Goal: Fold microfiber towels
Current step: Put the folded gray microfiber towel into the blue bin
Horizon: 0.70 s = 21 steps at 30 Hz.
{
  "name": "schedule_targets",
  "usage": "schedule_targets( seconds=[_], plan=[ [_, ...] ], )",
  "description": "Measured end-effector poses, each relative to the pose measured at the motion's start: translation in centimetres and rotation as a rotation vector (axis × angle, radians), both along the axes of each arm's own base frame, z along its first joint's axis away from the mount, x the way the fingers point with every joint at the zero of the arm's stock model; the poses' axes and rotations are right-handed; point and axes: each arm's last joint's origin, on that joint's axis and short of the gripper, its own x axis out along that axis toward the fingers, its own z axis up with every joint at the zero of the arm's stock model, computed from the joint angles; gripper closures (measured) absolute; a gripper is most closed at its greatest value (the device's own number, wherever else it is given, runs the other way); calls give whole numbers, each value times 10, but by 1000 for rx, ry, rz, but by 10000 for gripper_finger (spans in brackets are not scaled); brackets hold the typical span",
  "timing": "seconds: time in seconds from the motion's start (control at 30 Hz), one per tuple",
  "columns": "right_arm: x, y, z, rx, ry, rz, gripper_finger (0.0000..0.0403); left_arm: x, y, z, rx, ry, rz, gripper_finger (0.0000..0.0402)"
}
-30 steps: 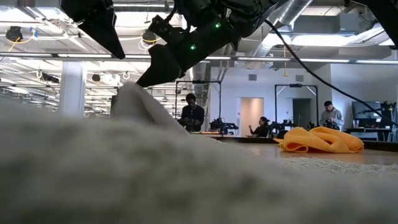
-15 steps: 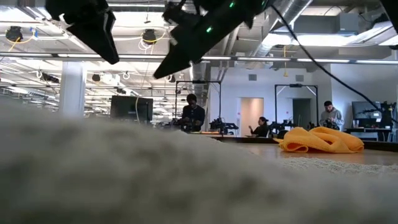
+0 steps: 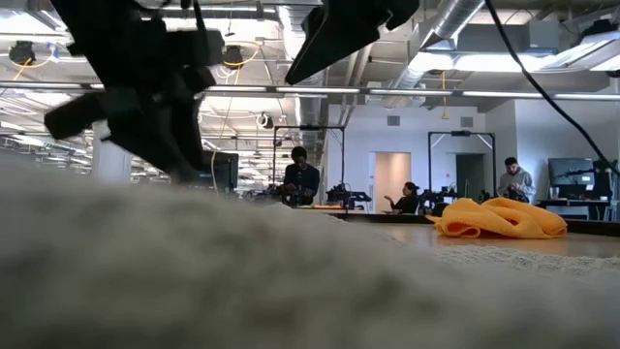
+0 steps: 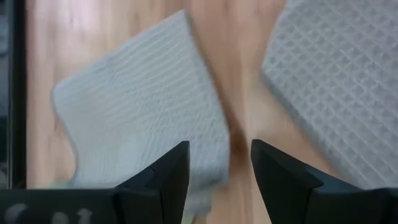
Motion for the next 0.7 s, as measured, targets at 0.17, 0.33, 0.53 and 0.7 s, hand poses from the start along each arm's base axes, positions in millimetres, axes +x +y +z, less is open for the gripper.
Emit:
schedule_targets(
  seconds=[0.17,0.33,0.53,0.7],
  plan=[
    [-1,7,0,4,0,13,154,8,3,-23,49,85,-14,236],
    [-1,7,0,14,-1,1,154,15,9,-38,63,114,-1,236],
    [-1,6,0,16,-1,-3,154,26,19,-50,105,124,-6,236],
    [-1,6,0,21,-2,-10,154,30,30,-54,164,123,34,236]
  ],
)
